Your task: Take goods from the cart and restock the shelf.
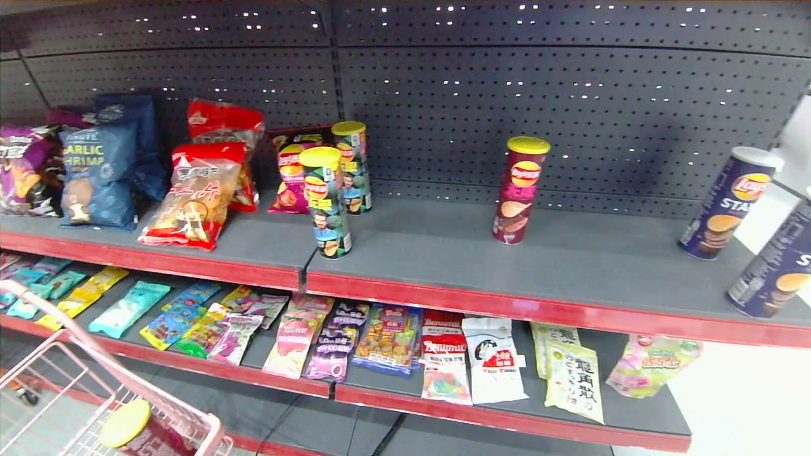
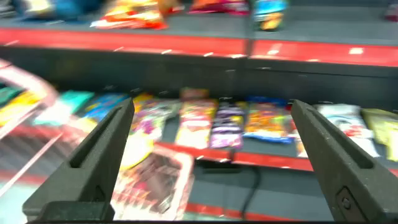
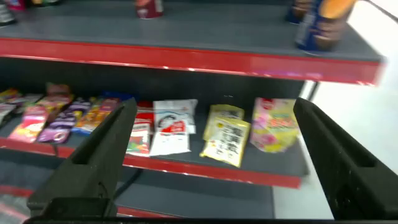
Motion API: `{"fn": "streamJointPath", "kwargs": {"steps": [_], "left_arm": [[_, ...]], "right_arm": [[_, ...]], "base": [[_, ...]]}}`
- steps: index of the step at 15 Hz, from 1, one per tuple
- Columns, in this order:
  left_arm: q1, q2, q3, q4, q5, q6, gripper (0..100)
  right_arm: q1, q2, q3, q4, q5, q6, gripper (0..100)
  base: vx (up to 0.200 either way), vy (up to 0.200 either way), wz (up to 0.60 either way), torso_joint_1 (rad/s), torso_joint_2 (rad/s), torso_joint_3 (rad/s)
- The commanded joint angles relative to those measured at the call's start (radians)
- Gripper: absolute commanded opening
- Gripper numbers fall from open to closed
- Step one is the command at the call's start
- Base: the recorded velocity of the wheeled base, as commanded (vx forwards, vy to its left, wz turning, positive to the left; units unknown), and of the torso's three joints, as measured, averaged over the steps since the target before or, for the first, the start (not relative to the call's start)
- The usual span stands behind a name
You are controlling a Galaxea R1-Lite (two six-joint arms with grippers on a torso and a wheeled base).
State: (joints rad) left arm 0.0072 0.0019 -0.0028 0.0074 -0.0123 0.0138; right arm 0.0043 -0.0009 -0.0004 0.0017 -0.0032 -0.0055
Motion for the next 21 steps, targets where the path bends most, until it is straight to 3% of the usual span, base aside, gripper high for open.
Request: {"fn": "streamJointPath", "kwargs": {"steps": [1, 7, 13, 21], "left_arm": [[0.0, 0.0, 0.0, 0.0, 0.0, 0.0, 100], [0.0, 0.0, 0.001, 0.0, 0.0, 0.0, 100], [0.0, 0.0, 0.0, 0.0, 0.0, 0.0, 100], [0.0, 0.0, 0.001, 0.0, 0.0, 0.0, 100]], "right_arm": [[0.0, 0.001, -0.001, 0.0, 0.0, -0.001, 100], [0.0, 0.001, 0.0, 0.0, 0.0, -0.001, 100], [0.0, 0.001, 0.0, 0.0, -0.001, 0.001, 100], [0.0, 0.001, 0.0, 0.0, -0.001, 0.001, 100]], "base": [[0.0, 0.0, 0.6, 0.002, 0.01, 0.007], [0.0, 0.0, 0.6, 0.003, 0.0, 0.002], [0.0, 0.0, 0.0, -0.01, 0.02, 0.016], [0.0, 0.0, 0.0, -0.143, 0.34, 0.19]]}}
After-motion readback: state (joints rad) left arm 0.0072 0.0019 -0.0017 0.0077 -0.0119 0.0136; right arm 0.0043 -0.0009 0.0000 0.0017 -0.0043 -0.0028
